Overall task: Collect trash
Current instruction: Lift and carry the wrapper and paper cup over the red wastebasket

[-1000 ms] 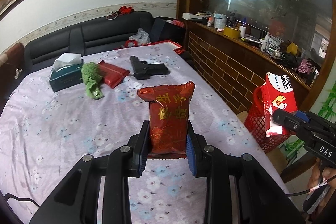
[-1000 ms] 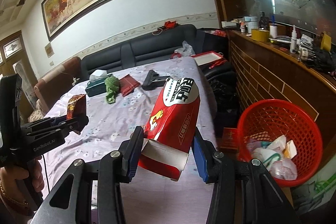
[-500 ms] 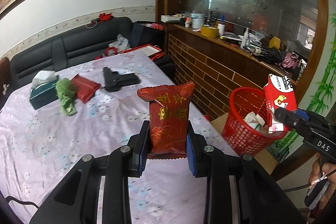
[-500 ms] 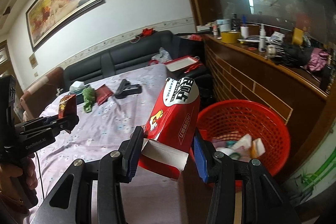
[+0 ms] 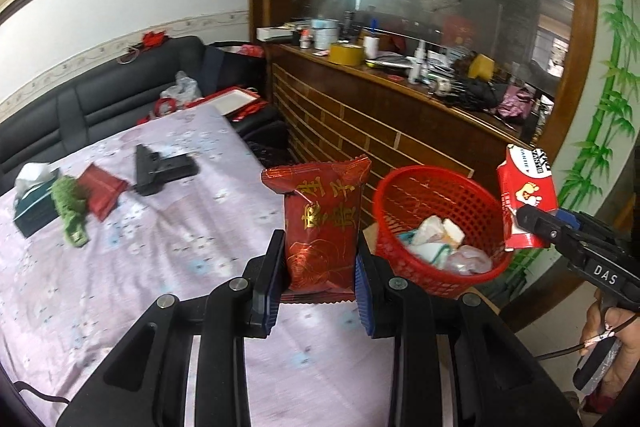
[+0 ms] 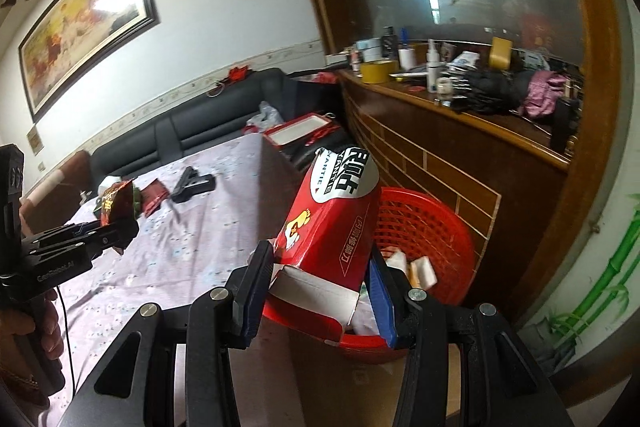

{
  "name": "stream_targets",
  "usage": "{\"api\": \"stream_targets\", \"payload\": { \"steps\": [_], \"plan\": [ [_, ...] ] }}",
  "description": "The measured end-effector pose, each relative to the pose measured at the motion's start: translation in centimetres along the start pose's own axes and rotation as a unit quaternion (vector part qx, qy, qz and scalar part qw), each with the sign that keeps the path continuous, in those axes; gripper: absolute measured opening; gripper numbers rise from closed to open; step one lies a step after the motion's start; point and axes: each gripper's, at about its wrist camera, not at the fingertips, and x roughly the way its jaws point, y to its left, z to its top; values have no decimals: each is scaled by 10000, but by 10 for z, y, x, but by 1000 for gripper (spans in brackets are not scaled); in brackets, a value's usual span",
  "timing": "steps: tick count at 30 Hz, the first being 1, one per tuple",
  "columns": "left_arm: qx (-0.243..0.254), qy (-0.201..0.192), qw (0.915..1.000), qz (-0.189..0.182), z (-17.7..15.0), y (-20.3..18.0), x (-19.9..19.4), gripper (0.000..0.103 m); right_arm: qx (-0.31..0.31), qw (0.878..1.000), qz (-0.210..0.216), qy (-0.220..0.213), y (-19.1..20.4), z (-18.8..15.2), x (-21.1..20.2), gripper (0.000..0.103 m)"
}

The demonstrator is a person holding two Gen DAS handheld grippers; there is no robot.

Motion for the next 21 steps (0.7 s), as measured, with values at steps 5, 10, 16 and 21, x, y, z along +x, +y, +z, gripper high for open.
{"api": "stream_targets", "payload": {
  "steps": [5, 10, 16, 21],
  "plan": [
    [186, 22, 9997, -175, 7, -24, 15, 30, 158, 9998, -117, -15, -18, -1, -1, 49],
    [324, 138, 9989, -314, 11, -43, 34, 30, 302, 9993, -199, 38, -32, -4, 2, 50],
    [377, 274, 9981, -406, 14, -59, 57, 30, 450, 9986, -255, 108, -48, -8, 7, 50],
    [406, 369, 9974, -469, 17, -69, 75, 30, 517, 9980, -298, 186, -59, -9, 13, 51]
  ]
}}
